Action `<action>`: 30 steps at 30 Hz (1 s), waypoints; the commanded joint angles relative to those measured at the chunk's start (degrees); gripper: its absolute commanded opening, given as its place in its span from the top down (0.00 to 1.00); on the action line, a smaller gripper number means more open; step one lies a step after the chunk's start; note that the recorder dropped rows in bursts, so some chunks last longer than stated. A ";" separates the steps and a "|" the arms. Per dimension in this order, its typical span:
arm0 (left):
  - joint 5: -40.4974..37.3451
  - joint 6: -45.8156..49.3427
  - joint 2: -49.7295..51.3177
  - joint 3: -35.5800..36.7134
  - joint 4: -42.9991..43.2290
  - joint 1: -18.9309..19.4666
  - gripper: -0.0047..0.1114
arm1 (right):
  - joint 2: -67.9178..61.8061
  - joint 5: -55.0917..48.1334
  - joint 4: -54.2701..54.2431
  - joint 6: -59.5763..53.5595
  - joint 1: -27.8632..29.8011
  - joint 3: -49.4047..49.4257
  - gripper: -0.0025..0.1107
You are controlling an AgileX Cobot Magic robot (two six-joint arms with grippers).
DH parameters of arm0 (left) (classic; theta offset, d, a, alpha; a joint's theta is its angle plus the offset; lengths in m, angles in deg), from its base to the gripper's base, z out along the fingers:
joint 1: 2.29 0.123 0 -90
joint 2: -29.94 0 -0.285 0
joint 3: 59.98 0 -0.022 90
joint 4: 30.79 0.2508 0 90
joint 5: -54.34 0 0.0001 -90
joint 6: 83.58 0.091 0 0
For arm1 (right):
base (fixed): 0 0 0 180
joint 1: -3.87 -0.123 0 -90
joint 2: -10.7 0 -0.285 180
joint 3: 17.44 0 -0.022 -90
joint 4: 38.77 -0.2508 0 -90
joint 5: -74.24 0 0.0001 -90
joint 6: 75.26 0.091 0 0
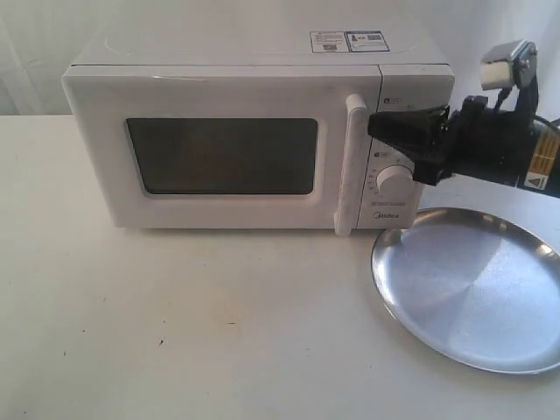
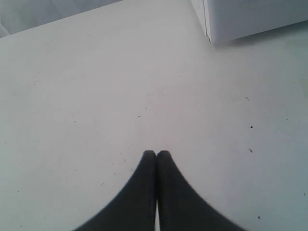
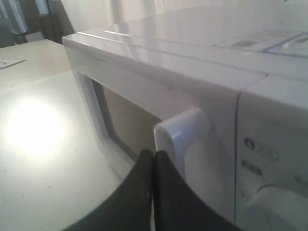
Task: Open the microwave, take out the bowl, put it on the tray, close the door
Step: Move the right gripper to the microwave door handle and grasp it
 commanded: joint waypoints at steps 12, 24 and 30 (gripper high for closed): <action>-0.12 -0.25 -0.12 -0.14 -0.45 -0.41 0.96 | -8.51 3.85 21.89 1.79 6.86 -6.67 0.98; -0.12 -0.25 -0.12 -0.14 -0.45 -0.41 0.96 | -8.61 3.85 12.80 -0.99 5.63 -7.34 0.89; -0.12 -0.25 -0.12 -0.14 -0.45 -0.41 0.96 | -8.83 3.85 12.91 -0.99 3.62 -7.34 0.52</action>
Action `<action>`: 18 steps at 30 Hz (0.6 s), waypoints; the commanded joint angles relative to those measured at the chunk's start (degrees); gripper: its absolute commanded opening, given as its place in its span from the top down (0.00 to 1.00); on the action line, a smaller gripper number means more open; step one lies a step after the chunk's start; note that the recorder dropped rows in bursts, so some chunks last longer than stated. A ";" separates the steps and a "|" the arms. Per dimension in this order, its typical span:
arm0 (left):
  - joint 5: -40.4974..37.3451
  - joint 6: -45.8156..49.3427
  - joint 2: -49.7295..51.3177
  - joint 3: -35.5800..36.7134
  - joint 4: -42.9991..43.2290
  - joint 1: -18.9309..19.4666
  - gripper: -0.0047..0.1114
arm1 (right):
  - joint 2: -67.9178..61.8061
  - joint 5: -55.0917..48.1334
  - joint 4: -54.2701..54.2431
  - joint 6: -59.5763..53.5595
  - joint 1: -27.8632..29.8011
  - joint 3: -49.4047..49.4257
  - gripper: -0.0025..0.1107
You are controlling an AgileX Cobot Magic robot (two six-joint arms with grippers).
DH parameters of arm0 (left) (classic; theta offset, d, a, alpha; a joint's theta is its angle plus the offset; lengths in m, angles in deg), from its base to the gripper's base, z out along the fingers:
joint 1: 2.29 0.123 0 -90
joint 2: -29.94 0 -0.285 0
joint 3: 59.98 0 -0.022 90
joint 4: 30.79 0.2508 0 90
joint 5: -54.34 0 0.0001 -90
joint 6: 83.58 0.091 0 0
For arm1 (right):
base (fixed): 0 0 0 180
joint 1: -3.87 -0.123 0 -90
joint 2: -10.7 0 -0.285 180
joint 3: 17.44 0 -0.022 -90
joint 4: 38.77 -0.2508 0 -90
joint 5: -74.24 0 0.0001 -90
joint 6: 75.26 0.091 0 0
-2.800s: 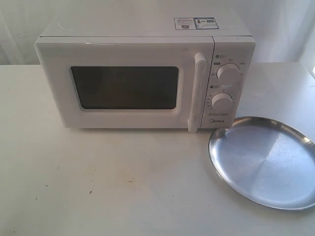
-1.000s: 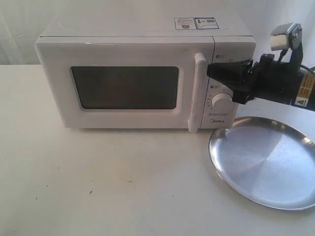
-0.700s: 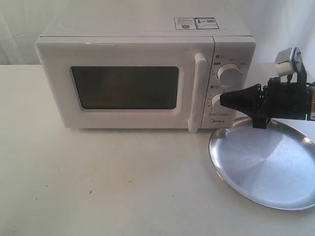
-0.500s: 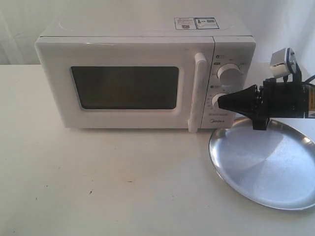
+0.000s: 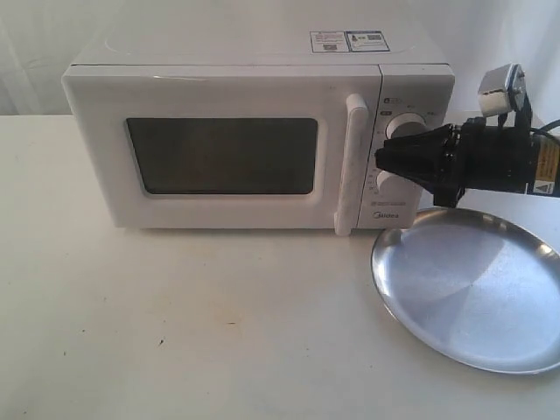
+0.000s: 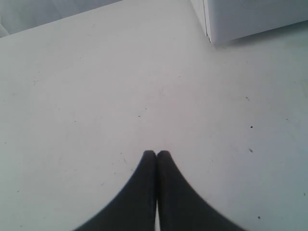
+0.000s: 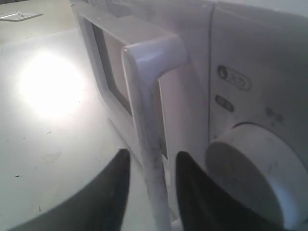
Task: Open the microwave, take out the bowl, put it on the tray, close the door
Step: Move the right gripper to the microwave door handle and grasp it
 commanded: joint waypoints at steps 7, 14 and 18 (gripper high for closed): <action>-0.12 -0.25 -0.12 -0.14 -0.45 -0.41 0.96 | -1.64 0.71 -2.14 -0.77 -4.13 -0.19 0.32; -0.12 -0.25 -0.12 -0.14 -0.45 -0.41 0.96 | -4.73 -5.35 -2.64 -4.34 -7.98 -0.19 0.38; -0.12 -0.25 -0.12 -0.14 -0.45 -0.41 0.96 | -5.24 -3.98 -2.52 -5.96 -9.47 -0.19 0.55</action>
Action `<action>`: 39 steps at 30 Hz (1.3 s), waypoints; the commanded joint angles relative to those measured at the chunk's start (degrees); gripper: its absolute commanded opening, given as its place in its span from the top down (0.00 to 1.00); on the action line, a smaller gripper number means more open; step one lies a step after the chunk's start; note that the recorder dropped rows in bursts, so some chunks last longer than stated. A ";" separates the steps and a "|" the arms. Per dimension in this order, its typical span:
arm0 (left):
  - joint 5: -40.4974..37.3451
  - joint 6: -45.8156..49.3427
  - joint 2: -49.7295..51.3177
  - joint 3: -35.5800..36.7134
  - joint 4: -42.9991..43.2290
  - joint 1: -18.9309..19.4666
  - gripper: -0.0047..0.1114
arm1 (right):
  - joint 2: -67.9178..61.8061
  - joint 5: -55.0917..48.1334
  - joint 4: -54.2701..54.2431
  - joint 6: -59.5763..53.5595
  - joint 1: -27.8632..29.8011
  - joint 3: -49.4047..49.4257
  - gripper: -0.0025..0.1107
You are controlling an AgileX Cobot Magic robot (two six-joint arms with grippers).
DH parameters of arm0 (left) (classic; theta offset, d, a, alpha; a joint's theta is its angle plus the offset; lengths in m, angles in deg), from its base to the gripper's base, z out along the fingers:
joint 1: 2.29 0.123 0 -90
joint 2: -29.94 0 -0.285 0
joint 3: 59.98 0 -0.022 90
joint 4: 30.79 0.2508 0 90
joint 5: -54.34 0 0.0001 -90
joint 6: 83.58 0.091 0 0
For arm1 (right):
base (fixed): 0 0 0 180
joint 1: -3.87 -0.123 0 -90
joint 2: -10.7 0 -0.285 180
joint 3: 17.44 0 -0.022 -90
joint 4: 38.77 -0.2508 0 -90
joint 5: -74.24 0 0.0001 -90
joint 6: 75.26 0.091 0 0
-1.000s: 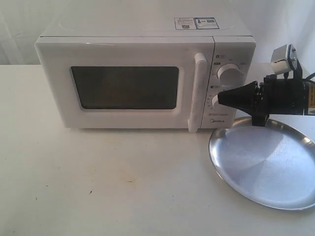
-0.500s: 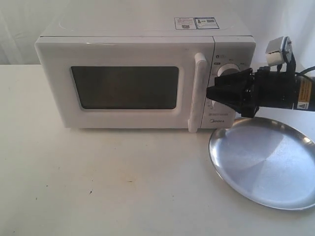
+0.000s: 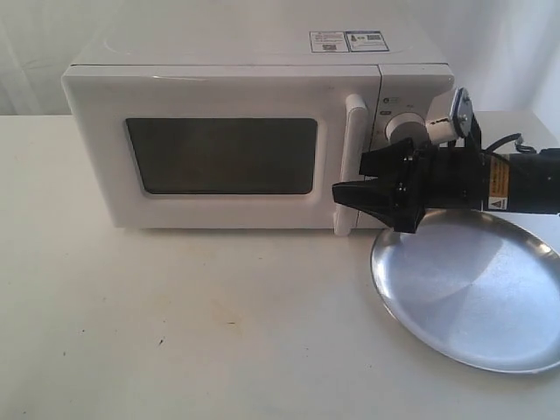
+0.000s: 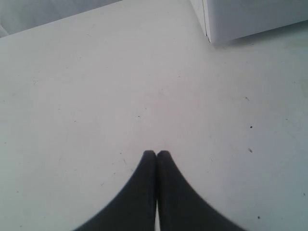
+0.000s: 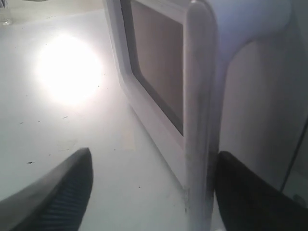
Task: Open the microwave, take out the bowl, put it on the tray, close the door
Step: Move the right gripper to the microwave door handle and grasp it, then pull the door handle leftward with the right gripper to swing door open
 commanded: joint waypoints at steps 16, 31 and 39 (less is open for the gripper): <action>-0.12 -0.25 -0.12 -0.14 -0.45 -0.41 0.96 | -1.48 3.35 -0.65 -9.10 -5.68 -0.19 0.98; -0.12 -0.25 -0.12 -0.14 -0.45 -0.41 0.96 | -1.48 -6.20 -5.14 -11.63 -5.68 -1.46 0.98; -0.12 -0.25 -0.12 -0.14 -0.45 -0.41 0.96 | -1.19 -1.28 -6.58 -6.29 -5.68 -1.46 0.75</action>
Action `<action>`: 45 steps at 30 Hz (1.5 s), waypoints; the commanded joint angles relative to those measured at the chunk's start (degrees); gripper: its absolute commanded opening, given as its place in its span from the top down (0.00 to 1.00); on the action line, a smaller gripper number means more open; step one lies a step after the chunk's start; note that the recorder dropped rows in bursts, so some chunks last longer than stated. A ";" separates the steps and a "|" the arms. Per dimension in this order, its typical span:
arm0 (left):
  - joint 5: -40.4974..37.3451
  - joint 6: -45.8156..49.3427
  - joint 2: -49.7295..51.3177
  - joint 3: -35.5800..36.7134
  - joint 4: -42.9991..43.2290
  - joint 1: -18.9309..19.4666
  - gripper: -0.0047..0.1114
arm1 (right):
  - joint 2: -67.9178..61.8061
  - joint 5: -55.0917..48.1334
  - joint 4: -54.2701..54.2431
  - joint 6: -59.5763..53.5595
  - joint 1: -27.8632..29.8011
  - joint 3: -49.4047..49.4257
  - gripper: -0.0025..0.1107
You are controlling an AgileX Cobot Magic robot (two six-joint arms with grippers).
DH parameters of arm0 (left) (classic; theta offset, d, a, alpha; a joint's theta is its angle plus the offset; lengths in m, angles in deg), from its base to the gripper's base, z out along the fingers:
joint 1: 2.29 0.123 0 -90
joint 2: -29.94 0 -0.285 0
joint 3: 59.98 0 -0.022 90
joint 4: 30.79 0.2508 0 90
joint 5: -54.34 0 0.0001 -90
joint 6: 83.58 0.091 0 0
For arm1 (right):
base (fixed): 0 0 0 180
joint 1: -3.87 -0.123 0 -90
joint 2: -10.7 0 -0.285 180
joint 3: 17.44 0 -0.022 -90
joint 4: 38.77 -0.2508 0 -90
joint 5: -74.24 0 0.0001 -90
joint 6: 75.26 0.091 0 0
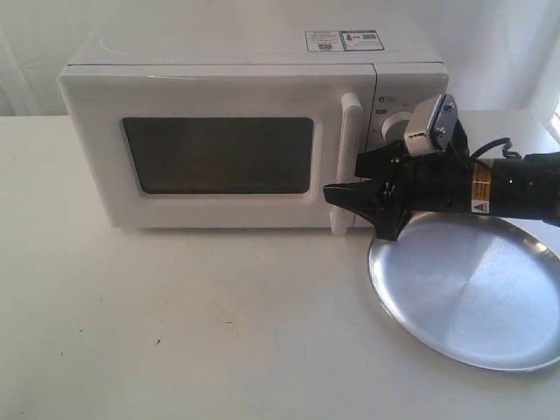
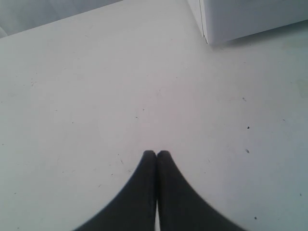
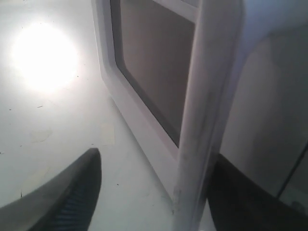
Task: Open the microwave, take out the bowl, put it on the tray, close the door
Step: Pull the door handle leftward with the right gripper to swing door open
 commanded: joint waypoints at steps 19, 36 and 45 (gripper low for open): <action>-0.12 -0.25 -0.12 -0.14 -0.45 -0.41 0.96 | 3.39 0.08 5.37 14.25 -2.30 -2.40 0.98; -0.12 -0.25 -0.12 -0.14 -0.45 -0.41 0.96 | 8.90 7.92 6.01 13.62 -3.28 -2.13 0.98; -0.12 -0.25 -0.12 -0.14 -0.45 -0.41 0.96 | 13.34 7.92 9.10 22.08 -11.41 -2.14 0.98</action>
